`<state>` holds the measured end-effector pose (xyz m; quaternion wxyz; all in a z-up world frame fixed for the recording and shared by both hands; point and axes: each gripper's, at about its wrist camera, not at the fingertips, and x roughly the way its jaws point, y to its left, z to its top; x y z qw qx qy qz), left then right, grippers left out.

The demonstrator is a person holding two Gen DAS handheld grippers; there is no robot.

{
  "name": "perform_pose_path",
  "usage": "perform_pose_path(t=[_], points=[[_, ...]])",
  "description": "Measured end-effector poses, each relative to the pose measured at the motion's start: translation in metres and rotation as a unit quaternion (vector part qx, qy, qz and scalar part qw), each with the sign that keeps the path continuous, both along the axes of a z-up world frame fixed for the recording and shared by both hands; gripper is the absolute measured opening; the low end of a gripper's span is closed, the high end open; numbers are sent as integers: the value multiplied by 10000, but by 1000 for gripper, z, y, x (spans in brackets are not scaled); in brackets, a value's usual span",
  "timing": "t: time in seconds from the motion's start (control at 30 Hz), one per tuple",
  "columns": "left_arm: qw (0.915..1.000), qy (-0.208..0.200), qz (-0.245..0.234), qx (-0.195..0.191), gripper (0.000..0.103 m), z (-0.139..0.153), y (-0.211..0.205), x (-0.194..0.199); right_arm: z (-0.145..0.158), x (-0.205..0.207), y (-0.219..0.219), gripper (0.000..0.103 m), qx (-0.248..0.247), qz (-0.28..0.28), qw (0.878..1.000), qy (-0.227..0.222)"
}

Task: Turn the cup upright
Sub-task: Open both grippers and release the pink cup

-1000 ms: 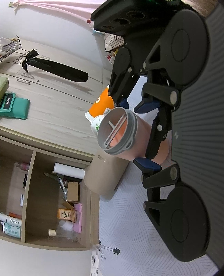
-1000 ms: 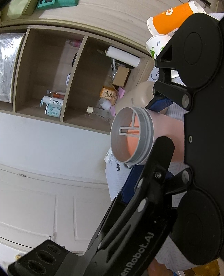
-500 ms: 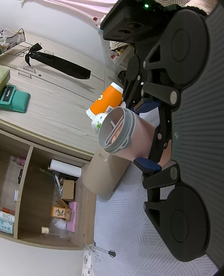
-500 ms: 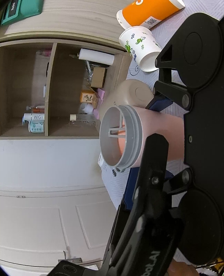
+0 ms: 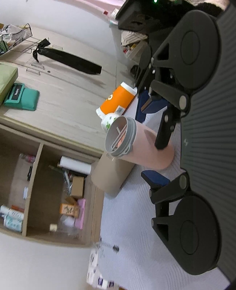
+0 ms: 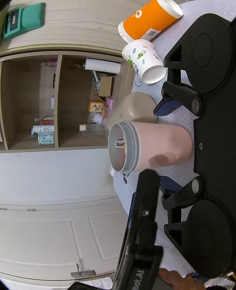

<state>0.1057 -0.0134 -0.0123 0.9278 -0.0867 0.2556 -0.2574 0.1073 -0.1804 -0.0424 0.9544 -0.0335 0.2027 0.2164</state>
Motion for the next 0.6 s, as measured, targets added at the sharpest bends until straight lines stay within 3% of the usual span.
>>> perform_pose_path(t=[0.33,0.6], points=[[9952,-441,692,540,69,23,0,-53,19,-49,-7,78,-69,-241,9993,-295],[9927,-388,936,655,70,32,7,-83,36,-89,-9,78,-157,-494,9975,-473]])
